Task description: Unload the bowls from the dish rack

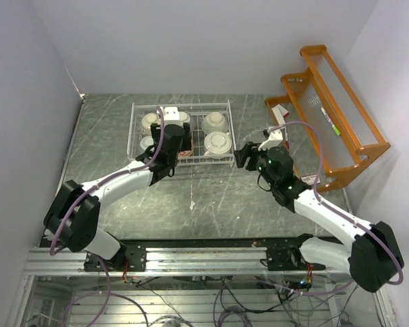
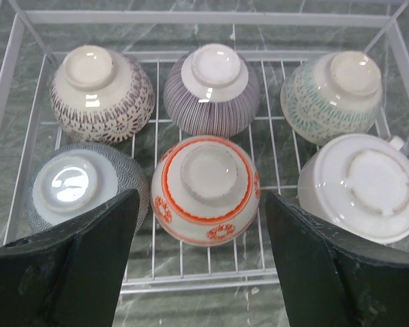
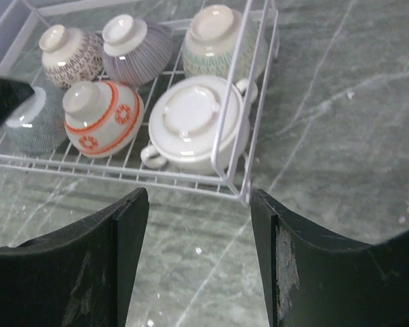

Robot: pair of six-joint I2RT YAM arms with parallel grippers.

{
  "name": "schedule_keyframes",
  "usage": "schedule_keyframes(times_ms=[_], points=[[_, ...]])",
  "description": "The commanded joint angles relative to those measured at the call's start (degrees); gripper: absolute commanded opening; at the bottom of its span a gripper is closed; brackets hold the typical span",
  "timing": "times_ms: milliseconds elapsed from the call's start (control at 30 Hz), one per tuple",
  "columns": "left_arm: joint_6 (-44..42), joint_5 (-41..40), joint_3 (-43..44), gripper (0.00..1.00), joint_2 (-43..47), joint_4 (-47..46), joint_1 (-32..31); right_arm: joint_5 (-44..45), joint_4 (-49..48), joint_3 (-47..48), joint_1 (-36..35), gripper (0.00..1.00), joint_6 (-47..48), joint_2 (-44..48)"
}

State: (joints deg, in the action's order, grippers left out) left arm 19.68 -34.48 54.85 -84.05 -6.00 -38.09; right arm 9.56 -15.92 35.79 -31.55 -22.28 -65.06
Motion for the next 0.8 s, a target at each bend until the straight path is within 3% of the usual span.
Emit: schedule_keyframes(times_ms=[0,233,400,767], points=[[-4.9,-1.0,-1.3,0.89,-2.3,-13.5,-0.3,1.3,3.0,-4.0,-0.4,0.61,-1.6,5.4],[-8.9,4.3,-1.6,1.0,-8.8,-22.3,-0.2,2.8,8.1,-5.2,-0.4,0.61,-0.7,9.4],[-12.1,2.6,-3.5,0.99,-11.1,-28.1,-0.2,3.8,8.6,-3.8,-0.4,0.62,-0.2,8.3],[-12.5,2.5,-2.7,0.97,-14.3,-27.1,-0.2,3.3,7.0,-4.0,-0.4,0.61,-0.2,5.8]])
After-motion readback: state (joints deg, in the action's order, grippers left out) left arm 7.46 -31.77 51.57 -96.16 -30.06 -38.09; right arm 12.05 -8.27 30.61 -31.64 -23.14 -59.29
